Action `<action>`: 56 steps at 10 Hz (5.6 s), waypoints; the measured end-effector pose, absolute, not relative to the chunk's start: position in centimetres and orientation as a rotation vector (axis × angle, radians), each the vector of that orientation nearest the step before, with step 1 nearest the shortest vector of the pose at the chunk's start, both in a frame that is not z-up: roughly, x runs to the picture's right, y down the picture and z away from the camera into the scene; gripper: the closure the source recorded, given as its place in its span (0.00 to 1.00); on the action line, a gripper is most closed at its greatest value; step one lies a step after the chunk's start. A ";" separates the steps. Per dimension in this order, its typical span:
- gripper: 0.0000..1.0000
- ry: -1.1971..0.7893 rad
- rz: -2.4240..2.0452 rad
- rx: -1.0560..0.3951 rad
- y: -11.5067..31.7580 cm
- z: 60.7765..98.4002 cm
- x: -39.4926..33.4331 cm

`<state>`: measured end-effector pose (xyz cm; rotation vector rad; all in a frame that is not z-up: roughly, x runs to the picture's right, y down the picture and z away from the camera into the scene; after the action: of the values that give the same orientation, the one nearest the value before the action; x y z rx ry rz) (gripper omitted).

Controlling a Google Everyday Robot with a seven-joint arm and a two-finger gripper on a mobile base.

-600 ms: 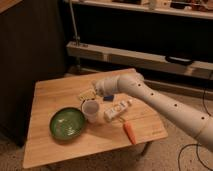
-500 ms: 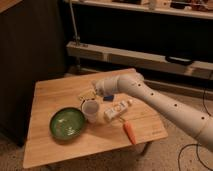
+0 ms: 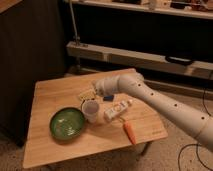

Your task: Place the eraser in the ceramic cup

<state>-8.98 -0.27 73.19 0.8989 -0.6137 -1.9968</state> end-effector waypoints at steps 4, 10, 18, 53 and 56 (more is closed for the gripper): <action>0.25 -0.614 -1.997 0.899 -0.3 73.2 -9.0; 0.25 -0.613 -1.997 0.899 -0.3 73.2 -9.0; 0.25 -0.756 -2.020 0.612 -4.1 78.4 -8.2; 0.45 -0.730 -2.046 -0.070 2.8 99.3 -10.7; 0.79 -0.727 -2.046 -0.065 2.5 99.0 -10.4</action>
<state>-10.44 2.48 98.95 -0.0651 -0.7268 -2.0462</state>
